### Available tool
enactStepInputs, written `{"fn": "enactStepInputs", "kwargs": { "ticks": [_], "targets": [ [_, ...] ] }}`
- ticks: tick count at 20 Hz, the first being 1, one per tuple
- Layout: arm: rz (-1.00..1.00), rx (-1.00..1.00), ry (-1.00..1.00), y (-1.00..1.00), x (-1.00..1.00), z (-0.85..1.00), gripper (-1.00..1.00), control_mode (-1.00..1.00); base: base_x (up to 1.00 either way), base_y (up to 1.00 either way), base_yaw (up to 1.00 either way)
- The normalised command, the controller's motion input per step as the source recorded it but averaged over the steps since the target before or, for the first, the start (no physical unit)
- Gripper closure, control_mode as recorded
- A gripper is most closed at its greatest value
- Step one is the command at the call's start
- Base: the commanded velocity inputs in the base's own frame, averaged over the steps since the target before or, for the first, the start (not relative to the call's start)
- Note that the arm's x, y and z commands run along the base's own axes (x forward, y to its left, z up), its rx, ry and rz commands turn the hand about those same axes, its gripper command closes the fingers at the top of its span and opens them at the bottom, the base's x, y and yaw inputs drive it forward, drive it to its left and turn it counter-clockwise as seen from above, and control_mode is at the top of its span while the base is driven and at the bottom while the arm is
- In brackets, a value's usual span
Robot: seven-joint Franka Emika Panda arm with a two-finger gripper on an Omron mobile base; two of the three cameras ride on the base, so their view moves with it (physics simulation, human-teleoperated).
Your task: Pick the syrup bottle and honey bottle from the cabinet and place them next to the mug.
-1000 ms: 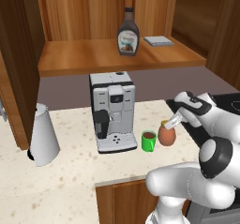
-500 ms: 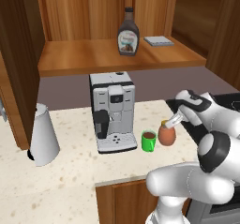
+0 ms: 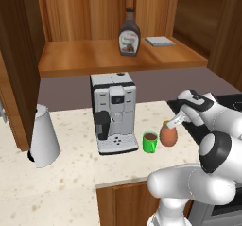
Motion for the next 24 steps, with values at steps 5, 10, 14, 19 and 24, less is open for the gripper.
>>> {"fn": "enactStepInputs", "kwargs": {
  "ticks": [5,10,14,19,24],
  "targets": [
    [0.00,0.02,0.00,0.00,-0.16,0.00,-1.00,-1.00,0.00,0.00,0.00],
    [0.00,0.03,0.00,0.00,-0.22,0.00,-1.00,-1.00,0.00,0.00,0.00],
    [0.00,0.02,0.00,0.00,-0.15,0.00,-1.00,-1.00,0.00,0.00,0.00],
    [0.00,0.00,0.00,0.00,0.00,0.00,-1.00,-1.00,0.00,0.00,0.00],
    [0.00,0.01,0.00,0.00,-0.03,0.00,-1.00,-1.00,0.00,0.00,0.00]
  ]
}}
